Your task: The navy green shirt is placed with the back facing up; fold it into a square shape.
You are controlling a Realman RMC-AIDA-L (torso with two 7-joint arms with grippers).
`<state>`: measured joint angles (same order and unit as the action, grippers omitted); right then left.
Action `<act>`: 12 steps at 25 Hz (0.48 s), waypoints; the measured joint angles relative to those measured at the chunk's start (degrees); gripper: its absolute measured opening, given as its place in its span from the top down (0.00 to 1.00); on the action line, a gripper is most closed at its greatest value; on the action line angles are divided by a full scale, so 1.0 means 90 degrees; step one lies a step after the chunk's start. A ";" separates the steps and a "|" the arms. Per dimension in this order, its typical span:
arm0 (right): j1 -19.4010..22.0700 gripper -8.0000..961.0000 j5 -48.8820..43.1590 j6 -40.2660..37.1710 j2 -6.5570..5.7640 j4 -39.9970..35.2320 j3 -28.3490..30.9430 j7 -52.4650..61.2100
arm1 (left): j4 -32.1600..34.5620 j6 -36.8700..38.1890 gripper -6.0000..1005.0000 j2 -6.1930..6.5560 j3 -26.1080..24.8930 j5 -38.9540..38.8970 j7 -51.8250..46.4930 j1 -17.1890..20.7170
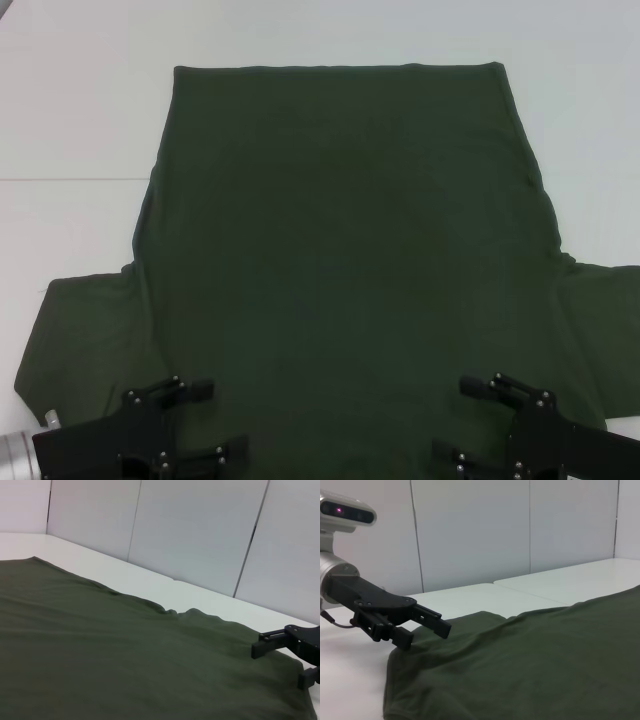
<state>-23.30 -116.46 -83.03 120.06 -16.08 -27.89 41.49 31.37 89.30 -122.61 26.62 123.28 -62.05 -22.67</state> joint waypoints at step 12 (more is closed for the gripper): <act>-0.0011 0.08 0.0004 0.0000 0.0000 0.0000 -0.0018 0.0000 | 0.0000 -0.0021 0.12 0.0000 0.0001 -0.0009 0.0000 0.0000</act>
<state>-23.39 -116.42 -83.03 120.06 -16.08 -28.05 41.49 31.37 89.11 -122.61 26.63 123.20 -62.05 -22.67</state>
